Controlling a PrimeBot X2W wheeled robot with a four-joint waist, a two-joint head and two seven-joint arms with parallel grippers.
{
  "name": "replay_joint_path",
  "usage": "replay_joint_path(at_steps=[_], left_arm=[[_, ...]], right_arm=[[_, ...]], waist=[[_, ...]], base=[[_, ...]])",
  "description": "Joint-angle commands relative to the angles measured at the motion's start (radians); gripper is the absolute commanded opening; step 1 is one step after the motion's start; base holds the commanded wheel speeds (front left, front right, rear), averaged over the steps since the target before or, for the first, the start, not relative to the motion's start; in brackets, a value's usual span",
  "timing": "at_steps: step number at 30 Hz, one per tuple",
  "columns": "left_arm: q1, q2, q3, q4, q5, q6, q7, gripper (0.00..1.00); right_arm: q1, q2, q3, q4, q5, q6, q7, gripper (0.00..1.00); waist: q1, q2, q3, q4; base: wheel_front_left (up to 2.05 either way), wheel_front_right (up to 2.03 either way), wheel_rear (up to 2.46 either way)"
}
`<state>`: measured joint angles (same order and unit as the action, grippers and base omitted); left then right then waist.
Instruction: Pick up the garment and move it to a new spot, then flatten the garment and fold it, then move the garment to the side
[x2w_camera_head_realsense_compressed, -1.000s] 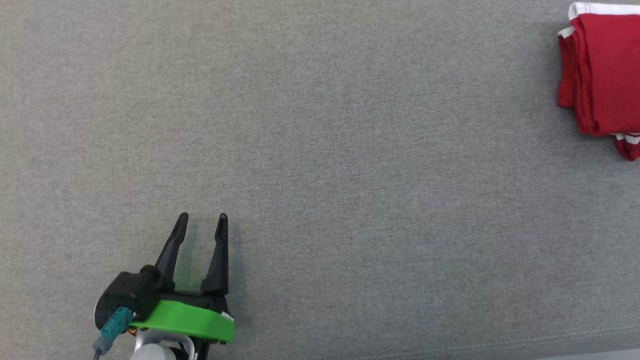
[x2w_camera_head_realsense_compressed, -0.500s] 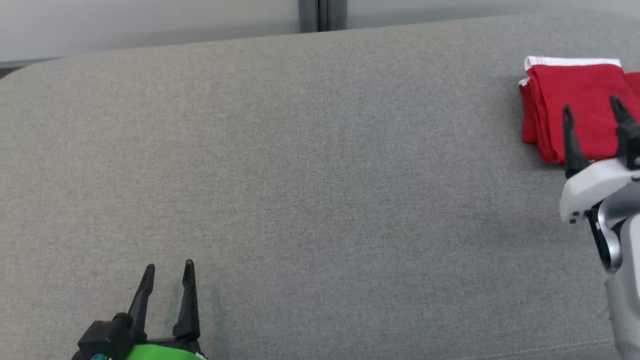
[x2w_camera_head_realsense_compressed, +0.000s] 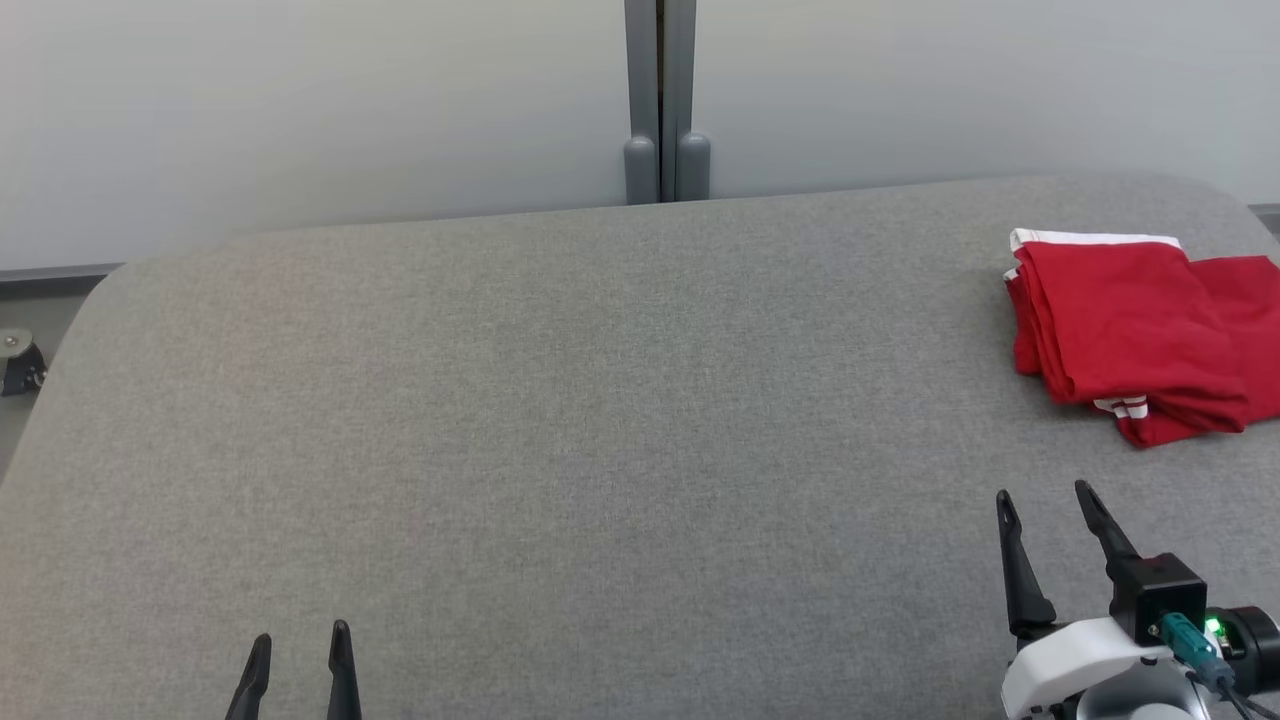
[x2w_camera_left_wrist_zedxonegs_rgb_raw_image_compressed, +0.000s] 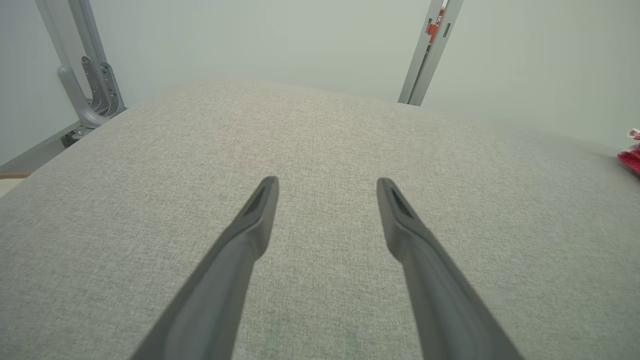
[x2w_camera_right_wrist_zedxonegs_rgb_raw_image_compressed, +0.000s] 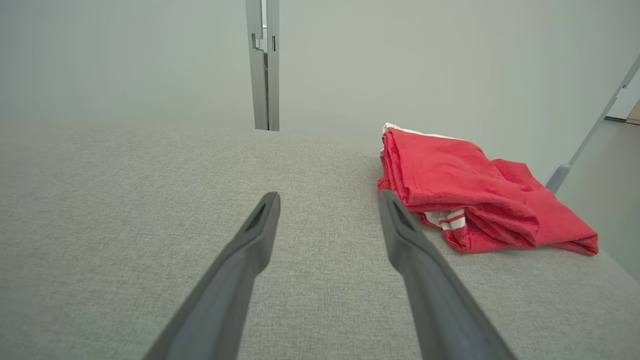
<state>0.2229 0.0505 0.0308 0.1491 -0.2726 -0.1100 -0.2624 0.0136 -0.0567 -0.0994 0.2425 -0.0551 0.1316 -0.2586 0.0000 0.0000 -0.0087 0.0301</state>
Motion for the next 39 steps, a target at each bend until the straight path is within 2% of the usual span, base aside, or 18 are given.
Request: replay_joint_path(at_steps=[1, 8, 14, 15, 17, 39], left_arm=[[0.016, 0.001, -0.002, 0.001, -0.009, -0.003, -0.003, 1.00], [0.013, 0.001, -0.023, -0.001, -0.015, -0.009, -0.003, 1.00], [0.005, 0.001, -0.021, -0.001, -0.005, -0.004, -0.003, 1.00], [0.012, -0.001, -0.027, 0.004, -0.013, -0.006, 0.000, 0.00], [0.007, -0.002, -0.028, 0.013, -0.028, -0.006, 0.005, 0.00], [-0.091, 0.000, 0.003, 0.036, -0.400, -0.011, 0.109, 0.00]], right_arm=[[0.019, 0.000, -0.002, -0.003, 0.009, -0.002, -0.008, 1.00], [0.080, 0.005, 0.034, -0.034, 0.048, -0.002, -0.007, 1.00], [0.070, 0.005, 0.047, -0.058, 0.061, -0.002, -0.007, 1.00], [0.073, 0.007, 0.047, -0.051, 0.055, 0.000, -0.003, 0.00], [0.067, 0.007, 0.043, -0.039, 0.069, 0.000, 0.004, 0.00], [0.014, 0.006, 0.028, -0.031, 0.523, 0.000, 0.108, 0.00]], waist=[[0.0000, 0.0000, -0.020, -0.005], [0.0000, 0.0000, -0.029, -0.026], [0.0000, 0.0000, -0.027, -0.036], [0.0000, 0.0000, -0.027, -0.036], [0.0000, 0.0000, -0.027, -0.036], [0.0000, 0.0000, -0.020, -0.035]], base=[[0.00, 0.00, 0.00], [0.00, 0.00, 0.00], [0.00, 0.00, 0.00], [0.00, 0.00, 0.00], [0.00, 0.00, 0.00], [0.00, 0.00, 0.00]])
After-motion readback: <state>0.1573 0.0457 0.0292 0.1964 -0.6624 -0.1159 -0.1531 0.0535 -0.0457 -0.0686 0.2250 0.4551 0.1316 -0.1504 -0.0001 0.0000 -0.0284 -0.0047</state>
